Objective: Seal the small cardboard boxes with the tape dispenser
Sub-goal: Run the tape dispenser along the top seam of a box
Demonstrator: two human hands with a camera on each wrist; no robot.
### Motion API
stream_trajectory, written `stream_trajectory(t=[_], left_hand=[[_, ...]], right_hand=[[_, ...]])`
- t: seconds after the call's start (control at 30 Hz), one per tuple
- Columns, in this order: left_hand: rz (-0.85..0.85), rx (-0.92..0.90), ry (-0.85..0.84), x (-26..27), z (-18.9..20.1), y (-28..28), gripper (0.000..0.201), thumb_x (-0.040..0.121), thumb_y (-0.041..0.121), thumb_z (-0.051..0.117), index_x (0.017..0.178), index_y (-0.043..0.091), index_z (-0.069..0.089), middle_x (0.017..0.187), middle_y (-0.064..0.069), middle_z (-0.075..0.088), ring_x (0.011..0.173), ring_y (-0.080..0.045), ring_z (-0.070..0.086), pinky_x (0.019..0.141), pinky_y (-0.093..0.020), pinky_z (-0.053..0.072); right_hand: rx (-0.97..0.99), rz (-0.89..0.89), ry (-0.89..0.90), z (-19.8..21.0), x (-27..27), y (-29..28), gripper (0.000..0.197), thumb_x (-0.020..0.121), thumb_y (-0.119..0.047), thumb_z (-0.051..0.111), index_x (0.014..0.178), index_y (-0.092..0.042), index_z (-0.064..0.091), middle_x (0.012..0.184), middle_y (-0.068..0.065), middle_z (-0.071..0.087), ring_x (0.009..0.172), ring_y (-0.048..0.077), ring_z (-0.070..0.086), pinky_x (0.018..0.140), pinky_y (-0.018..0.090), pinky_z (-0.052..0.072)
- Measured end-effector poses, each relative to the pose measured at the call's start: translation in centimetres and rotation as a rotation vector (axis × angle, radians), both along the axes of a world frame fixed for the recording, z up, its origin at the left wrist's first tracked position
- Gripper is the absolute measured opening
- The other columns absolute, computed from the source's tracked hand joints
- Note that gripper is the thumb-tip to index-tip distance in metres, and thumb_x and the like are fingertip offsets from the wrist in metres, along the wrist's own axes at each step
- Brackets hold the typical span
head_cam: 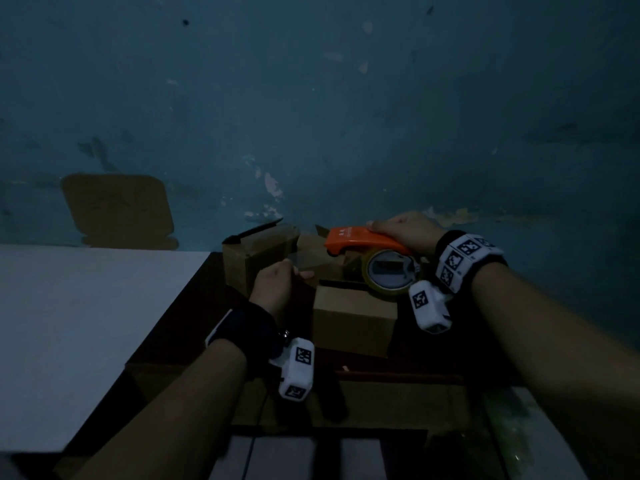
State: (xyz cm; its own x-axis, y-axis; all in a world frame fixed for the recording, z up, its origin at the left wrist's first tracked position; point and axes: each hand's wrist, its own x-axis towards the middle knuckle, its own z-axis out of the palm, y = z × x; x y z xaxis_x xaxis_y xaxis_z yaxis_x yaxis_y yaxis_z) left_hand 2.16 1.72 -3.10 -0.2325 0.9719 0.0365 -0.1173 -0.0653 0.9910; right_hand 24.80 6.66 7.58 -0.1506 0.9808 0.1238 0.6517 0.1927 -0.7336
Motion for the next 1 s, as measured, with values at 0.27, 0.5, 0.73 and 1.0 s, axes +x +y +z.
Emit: stream_trajectory(t=[0.27, 0.5, 0.73, 1.0], left_hand=[[0.047, -0.033, 0.02, 0.9, -0.7, 0.3, 0.041, 0.1, 0.019, 0.042, 0.062, 0.011, 0.054, 0.074, -0.01, 0.071, 0.096, -0.029, 0.067, 0.091, -0.042, 0.049], [-0.022, -0.113, 0.071, -0.9, -2.1, -0.2, 0.04, 0.1, 0.026, 0.041, 0.078, 0.004, 0.066, 0.094, -0.01, 0.075, 0.099, -0.026, 0.067, 0.099, -0.045, 0.047], [-0.017, -0.155, 0.038, 0.0, -3.4, 0.1, 0.042, 0.102, 0.023, 0.042, 0.069, 0.004, 0.059, 0.086, -0.02, 0.071, 0.081, -0.029, 0.066, 0.087, -0.041, 0.052], [0.027, -0.198, 0.048, 1.4, -4.0, 0.4, 0.043, 0.1, 0.016, 0.044, 0.059, 0.005, 0.052, 0.063, -0.01, 0.058, 0.058, -0.019, 0.055, 0.051, -0.024, 0.045]], right_hand=[[0.01, -0.007, -0.058, 0.6, 0.5, 0.2, 0.044, 0.084, -0.049, 0.066, 0.061, -0.012, 0.062, 0.044, -0.002, 0.052, 0.035, 0.008, 0.05, 0.038, 0.015, 0.036], [-0.098, 0.031, -0.101, -2.5, -0.6, 1.2, 0.052, 0.084, -0.055, 0.063, 0.081, -0.003, 0.071, 0.067, 0.01, 0.057, 0.054, 0.017, 0.054, 0.05, 0.02, 0.041], [-0.095, 0.033, -0.178, -2.8, -0.7, 1.6, 0.05, 0.086, -0.057, 0.059, 0.064, -0.012, 0.06, 0.065, 0.005, 0.056, 0.057, 0.016, 0.054, 0.054, 0.024, 0.039], [-0.1, 0.013, -0.135, -3.4, -0.6, 2.0, 0.048, 0.086, -0.055, 0.061, 0.077, -0.008, 0.064, 0.068, 0.006, 0.059, 0.059, 0.017, 0.056, 0.055, 0.025, 0.042]])
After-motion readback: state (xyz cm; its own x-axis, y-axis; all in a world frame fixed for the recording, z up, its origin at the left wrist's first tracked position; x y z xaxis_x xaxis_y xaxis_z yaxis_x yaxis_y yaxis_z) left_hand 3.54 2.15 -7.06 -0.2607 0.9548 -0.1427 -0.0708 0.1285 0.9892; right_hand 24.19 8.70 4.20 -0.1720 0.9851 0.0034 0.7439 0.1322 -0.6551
